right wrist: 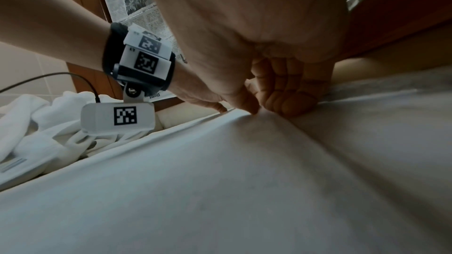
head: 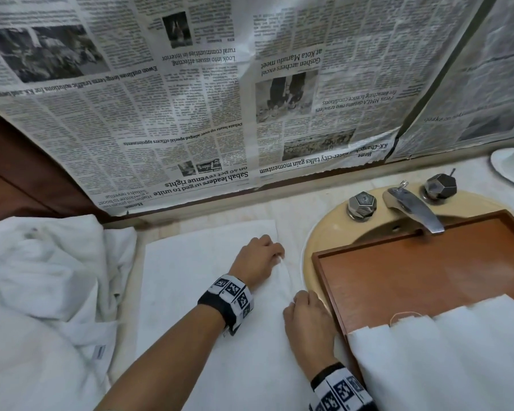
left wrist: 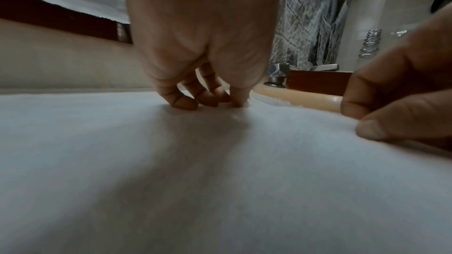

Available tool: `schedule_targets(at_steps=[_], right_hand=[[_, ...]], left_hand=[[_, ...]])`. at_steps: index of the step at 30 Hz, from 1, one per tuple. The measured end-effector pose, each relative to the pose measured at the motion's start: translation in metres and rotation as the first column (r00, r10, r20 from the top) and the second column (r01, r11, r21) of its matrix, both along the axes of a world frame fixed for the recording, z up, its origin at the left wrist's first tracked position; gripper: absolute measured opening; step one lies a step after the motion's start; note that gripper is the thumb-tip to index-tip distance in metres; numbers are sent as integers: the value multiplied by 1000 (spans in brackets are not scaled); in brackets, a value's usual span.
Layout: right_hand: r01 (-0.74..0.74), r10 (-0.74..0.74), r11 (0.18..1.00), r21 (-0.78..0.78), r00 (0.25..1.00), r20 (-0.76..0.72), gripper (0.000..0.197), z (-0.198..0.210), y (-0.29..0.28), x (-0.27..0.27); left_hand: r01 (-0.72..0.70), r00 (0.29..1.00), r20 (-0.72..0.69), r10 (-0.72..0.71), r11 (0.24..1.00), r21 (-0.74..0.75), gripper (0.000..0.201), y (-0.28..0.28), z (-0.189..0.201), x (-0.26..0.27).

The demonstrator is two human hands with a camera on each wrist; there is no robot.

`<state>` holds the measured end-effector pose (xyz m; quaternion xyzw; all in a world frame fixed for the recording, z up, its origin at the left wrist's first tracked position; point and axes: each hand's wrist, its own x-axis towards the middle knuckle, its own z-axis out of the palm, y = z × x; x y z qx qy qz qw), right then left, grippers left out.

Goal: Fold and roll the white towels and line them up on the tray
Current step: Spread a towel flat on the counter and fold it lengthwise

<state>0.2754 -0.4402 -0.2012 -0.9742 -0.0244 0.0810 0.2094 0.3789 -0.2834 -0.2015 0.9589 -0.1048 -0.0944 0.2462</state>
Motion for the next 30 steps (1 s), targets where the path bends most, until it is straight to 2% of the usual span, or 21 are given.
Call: schedule_targets(at_steps=[2, 5, 9, 13, 16, 19, 25, 28, 30], right_hand=[[23, -26, 996, 85, 999, 38, 27, 7, 0, 3], [64, -70, 986, 156, 997, 34, 10, 12, -3, 7], [106, -108, 978, 179, 994, 0, 19, 20, 0, 13], [105, -101, 986, 133, 994, -34, 7, 24, -2, 16], [122, -115, 982, 144, 992, -55, 19, 26, -11, 11], [164, -149, 967, 197, 985, -91, 15, 40, -14, 5], [-18, 8, 957, 291, 999, 34, 8, 97, 37, -20], [-148, 138, 939, 309, 989, 56, 7, 118, 75, -30], [-227, 223, 938, 262, 974, 45, 8, 121, 105, -33]], left_hand=[[-14, 1000, 3, 14, 1000, 18, 19, 0, 1, -4], [-60, 998, 4, 60, 998, 7, 18, 3, 6, -8], [-87, 996, 21, 87, 996, -11, 20, 0, 17, 4], [-148, 989, 4, 148, 988, -48, 22, -16, 20, 12], [-230, 973, -5, 231, 966, -120, 22, -17, 18, 4], [-270, 961, 5, 278, 935, -228, 19, -4, 23, -9], [-349, 881, 91, 464, 767, -538, 14, 54, 51, -51], [-386, 830, 111, 546, 707, -593, 12, 99, 61, -77], [-436, 802, 91, 590, 682, -587, 14, 133, 59, -93]])
